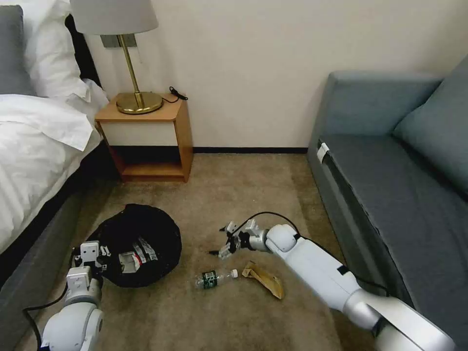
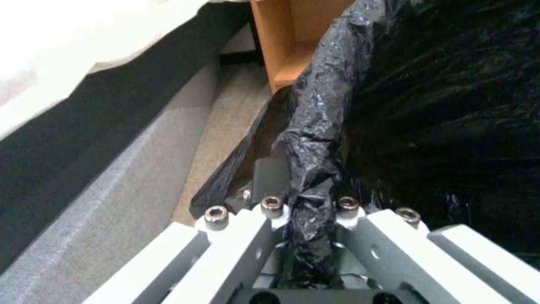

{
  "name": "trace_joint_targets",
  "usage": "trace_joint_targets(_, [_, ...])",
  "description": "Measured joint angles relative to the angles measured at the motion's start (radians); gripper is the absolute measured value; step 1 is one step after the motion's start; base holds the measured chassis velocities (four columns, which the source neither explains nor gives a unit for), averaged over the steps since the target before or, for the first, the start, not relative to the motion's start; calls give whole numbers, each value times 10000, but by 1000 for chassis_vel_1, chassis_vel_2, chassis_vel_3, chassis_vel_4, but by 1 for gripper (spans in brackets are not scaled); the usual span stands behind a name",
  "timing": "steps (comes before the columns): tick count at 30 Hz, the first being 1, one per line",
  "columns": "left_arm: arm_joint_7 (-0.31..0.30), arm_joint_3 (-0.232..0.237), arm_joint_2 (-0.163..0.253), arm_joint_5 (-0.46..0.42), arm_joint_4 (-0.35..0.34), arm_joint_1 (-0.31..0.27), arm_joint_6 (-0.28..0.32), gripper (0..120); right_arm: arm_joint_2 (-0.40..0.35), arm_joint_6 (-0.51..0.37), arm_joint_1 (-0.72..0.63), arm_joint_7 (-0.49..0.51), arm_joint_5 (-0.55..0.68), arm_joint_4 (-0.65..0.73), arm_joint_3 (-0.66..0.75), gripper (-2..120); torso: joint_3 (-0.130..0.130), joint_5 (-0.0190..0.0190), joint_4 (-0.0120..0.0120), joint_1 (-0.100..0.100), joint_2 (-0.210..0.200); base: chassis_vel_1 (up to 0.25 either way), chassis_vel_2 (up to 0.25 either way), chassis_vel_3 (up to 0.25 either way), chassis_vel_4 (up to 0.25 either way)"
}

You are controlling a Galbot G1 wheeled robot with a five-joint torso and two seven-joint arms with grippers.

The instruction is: Pick up the trash bin, then pick up the garbage on the floor and place it into the trash bin.

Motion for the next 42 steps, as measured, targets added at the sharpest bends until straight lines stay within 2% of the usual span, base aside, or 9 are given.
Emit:
trace_joint_targets(2, [-121, -24, -46, -107, -46, -44, 59, 0, 221, 276, 165, -641, -846, -471, -176, 100, 0, 0, 0, 0, 0, 0, 0, 0, 0])
trace_joint_targets(6, [-166, -70, -64, -172, -89, -66, 93, 0, 469, 595, 365, -863, -1528, -1065, -409, 100, 0, 0, 0, 0, 0, 0, 0, 0, 0])
trace_joint_targets(17, [-153, -106, -238, -167, -45, -104, 97, 0, 1457, 1335, 533, -471, -3017, -3062, -354, 100, 0, -1, 0, 0, 0, 0, 0, 0, 0])
trace_joint_targets(24, [-123, -85, -250, -139, 16, -137, 97, 0, 1880, 1500, 407, -133, -3581, -3675, -168, 100, 0, 0, 0, 0, 0, 0, 0, 0, 0])
trace_joint_targets(29, [-104, -71, -235, -130, 59, -138, 84, 0, 1976, 1541, 324, -20, -3671, -3781, -1, 90, 0, 0, 0, 0, 0, 0, 0, 0, 0])
trace_joint_targets(31, [-93, -68, -206, -128, 84, -136, 67, 0, 1958, 1572, 278, -6, -3669, -3769, 62, 79, 0, 0, 0, 0, 0, 0, 0, 0, 0])
trace_joint_targets(34, [-83, -63, -192, -127, 93, -128, 56, 0, 1900, 1591, 236, -6, -3659, -3706, 113, 72, 0, 0, 0, 0, 0, 0, 0, 0, 0])
trace_joint_targets(36, [-62, -52, -186, -122, 93, -114, 48, 0, 1824, 1602, 178, -5, -3628, -3602, 160, 58, 0, 1, -1, 0, 0, 0, 0, 0, 0])
trace_joint_targets(42, [-15, -28, -200, -84, 88, -71, 17, 0, 1765, 1626, 99, 1, -3594, -3512, 256, 41, 0, 1, 0, 0, 0, 0, 0, 0, 0])
